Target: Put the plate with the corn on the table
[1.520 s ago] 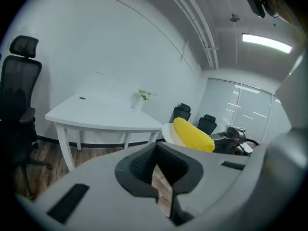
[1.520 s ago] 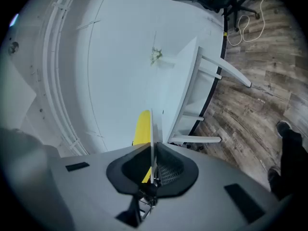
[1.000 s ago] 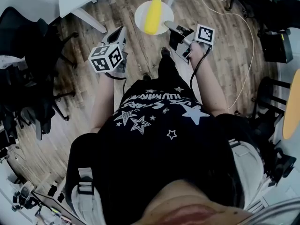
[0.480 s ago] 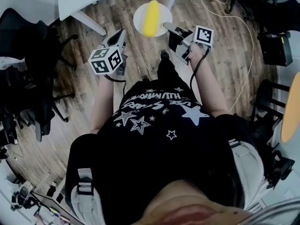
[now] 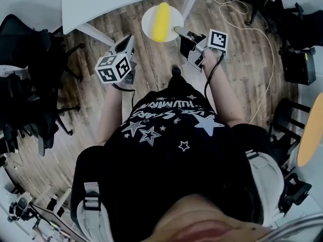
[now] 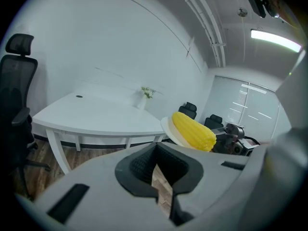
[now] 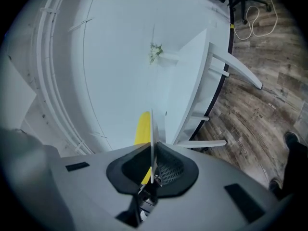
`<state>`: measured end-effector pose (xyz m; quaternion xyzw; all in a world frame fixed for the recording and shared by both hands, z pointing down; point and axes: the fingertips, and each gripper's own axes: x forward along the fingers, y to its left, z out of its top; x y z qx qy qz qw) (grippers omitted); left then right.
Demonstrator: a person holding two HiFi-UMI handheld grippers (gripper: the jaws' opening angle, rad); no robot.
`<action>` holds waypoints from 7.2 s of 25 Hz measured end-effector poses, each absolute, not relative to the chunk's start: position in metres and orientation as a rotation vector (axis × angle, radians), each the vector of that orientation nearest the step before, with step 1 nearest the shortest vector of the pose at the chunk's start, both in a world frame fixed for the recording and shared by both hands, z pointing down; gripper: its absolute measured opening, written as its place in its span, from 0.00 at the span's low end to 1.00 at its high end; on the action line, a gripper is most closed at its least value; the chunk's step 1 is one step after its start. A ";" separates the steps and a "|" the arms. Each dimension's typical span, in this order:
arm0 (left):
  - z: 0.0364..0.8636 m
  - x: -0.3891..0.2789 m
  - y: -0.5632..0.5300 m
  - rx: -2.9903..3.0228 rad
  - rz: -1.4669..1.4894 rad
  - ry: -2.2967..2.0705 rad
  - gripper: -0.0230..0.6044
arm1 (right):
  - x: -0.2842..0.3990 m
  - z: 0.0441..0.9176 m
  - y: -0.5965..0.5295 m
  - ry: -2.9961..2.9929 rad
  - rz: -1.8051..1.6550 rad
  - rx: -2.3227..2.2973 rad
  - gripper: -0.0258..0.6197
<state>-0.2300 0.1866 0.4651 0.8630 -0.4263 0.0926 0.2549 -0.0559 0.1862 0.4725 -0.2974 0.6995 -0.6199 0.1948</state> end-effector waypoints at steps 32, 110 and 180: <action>0.467 -0.084 0.023 2.264 0.273 -1.304 0.05 | 0.095 0.488 0.003 2.066 -1.797 -0.781 0.08; 0.529 0.014 -0.345 2.203 0.344 -1.141 0.05 | 0.196 0.550 -0.337 2.064 -1.866 -0.900 0.07; 0.556 -0.003 -0.362 2.118 0.391 -1.202 0.05 | 0.190 0.620 -0.392 2.250 -2.031 -1.645 0.16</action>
